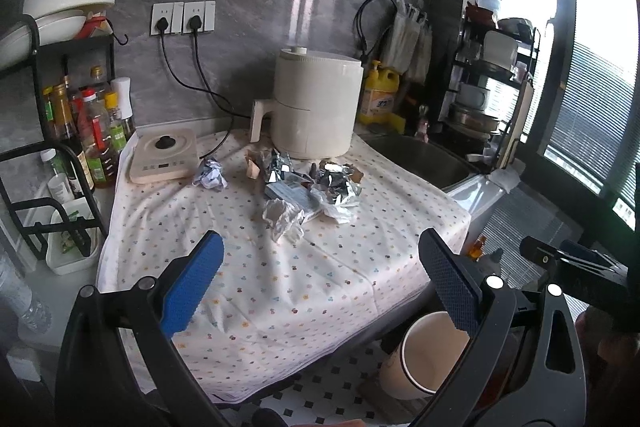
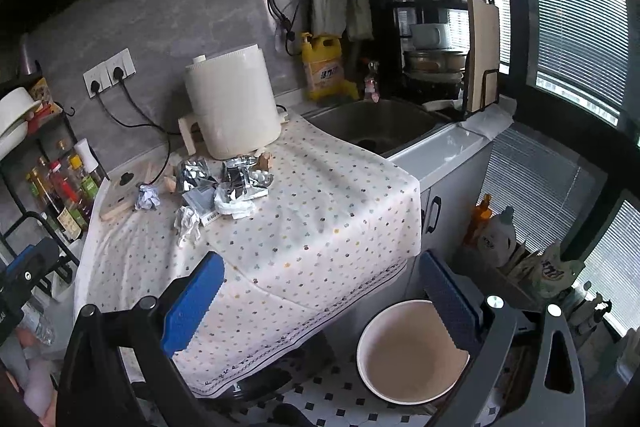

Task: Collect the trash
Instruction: 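Move both tools toward the pile of foil wrappers on the cloth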

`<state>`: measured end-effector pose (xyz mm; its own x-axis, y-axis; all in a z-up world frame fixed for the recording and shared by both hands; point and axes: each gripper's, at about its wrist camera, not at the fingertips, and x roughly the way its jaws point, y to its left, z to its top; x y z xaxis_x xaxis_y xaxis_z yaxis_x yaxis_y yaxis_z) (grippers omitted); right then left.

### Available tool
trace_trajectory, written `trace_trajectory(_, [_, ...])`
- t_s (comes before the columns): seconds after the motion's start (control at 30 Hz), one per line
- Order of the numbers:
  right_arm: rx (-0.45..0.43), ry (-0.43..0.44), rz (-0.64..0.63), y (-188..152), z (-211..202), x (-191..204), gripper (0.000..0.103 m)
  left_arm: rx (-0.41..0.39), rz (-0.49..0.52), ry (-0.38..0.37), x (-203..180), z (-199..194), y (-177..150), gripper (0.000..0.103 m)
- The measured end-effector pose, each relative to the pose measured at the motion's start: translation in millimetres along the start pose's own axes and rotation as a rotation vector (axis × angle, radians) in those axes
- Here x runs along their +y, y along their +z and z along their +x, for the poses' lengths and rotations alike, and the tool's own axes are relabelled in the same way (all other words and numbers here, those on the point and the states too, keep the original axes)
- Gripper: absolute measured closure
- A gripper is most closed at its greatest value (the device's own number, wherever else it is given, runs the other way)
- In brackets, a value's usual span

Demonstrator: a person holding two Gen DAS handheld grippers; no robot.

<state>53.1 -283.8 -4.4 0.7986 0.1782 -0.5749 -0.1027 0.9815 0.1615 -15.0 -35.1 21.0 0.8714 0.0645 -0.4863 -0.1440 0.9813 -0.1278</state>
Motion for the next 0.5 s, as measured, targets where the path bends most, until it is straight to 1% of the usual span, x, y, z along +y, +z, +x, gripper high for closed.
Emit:
trace_trajectory(0.23, [0.004,0.019,-0.014,1,9,13,0.008,0.005,-0.008,0.015,11,2,2,0.006])
trace_trajectory(0.37, [0.004,0.050,-0.015,5,18,24,0.008,0.015,-0.034,0.040,24,9,5,0.006])
trace_trajectory(0.5, [0.024,0.085,-0.039,12,33,40,0.008,0.009,-0.054,0.068,41,17,8,0.006])
